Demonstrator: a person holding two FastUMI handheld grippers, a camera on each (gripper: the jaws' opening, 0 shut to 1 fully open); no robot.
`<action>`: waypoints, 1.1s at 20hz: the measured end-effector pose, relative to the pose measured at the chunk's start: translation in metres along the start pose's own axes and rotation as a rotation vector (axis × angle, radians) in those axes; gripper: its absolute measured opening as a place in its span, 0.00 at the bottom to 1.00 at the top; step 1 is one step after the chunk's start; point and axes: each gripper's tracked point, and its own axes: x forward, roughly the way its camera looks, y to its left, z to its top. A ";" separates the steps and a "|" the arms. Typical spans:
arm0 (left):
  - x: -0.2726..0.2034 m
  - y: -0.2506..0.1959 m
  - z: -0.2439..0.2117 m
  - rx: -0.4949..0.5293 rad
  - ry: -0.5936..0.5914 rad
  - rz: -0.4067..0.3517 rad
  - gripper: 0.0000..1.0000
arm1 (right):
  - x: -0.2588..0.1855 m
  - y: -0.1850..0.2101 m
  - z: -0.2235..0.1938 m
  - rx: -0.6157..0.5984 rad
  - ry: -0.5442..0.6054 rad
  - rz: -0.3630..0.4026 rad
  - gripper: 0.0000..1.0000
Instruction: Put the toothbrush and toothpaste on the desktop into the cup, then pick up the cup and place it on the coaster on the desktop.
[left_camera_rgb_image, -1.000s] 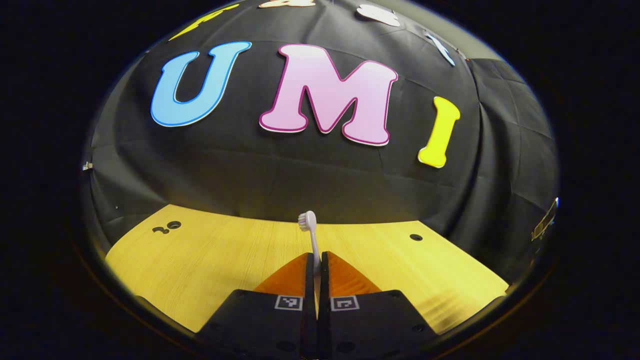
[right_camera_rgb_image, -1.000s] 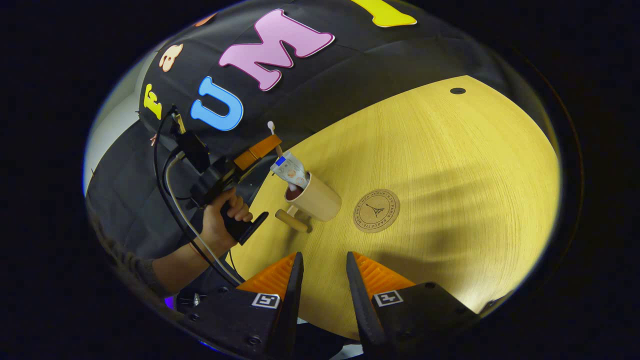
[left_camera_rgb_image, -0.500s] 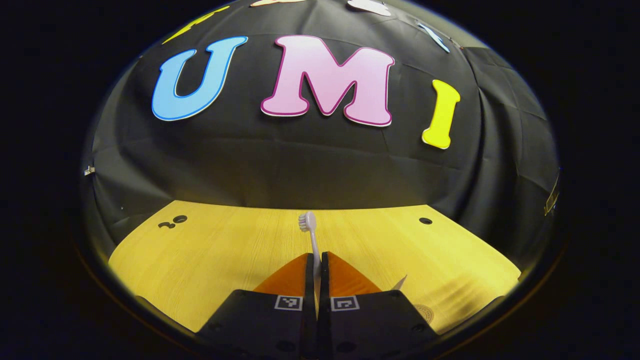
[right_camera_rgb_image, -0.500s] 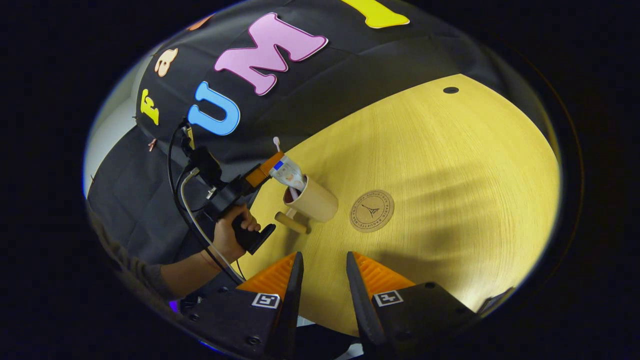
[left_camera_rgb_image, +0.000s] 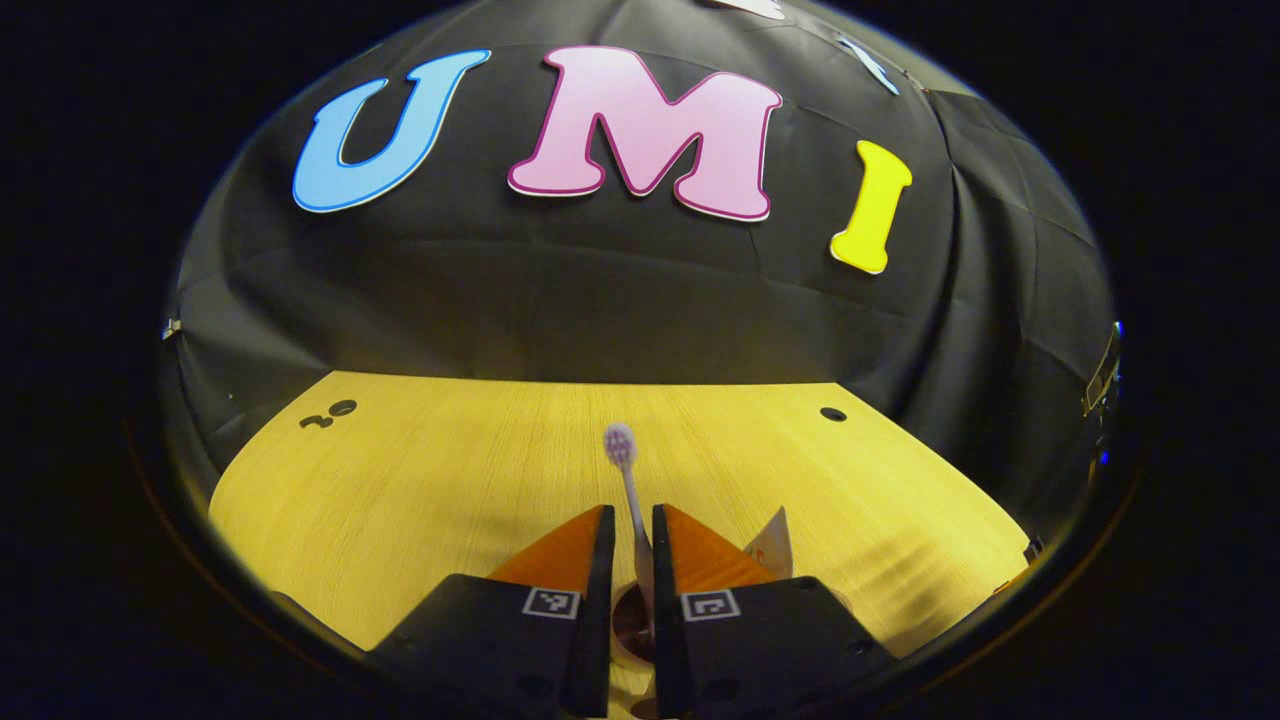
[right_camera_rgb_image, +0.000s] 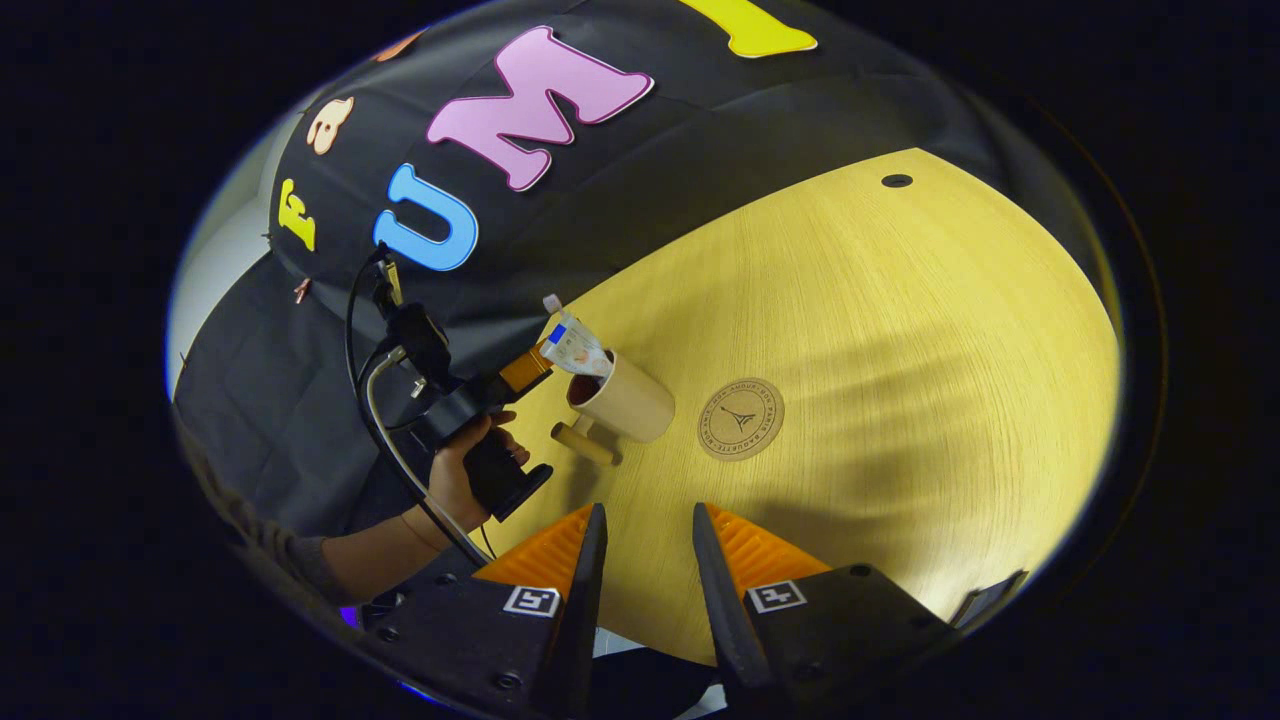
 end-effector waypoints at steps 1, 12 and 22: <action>-0.002 -0.001 -0.003 -0.001 0.009 -0.001 0.24 | -0.002 0.000 -0.001 -0.001 0.005 0.000 0.53; -0.093 0.013 -0.054 0.127 0.440 0.012 0.77 | -0.011 -0.020 -0.001 -0.016 -0.005 0.005 0.53; -0.077 -0.014 -0.105 0.242 0.757 -0.124 0.77 | -0.034 -0.054 -0.004 0.013 -0.022 -0.031 0.53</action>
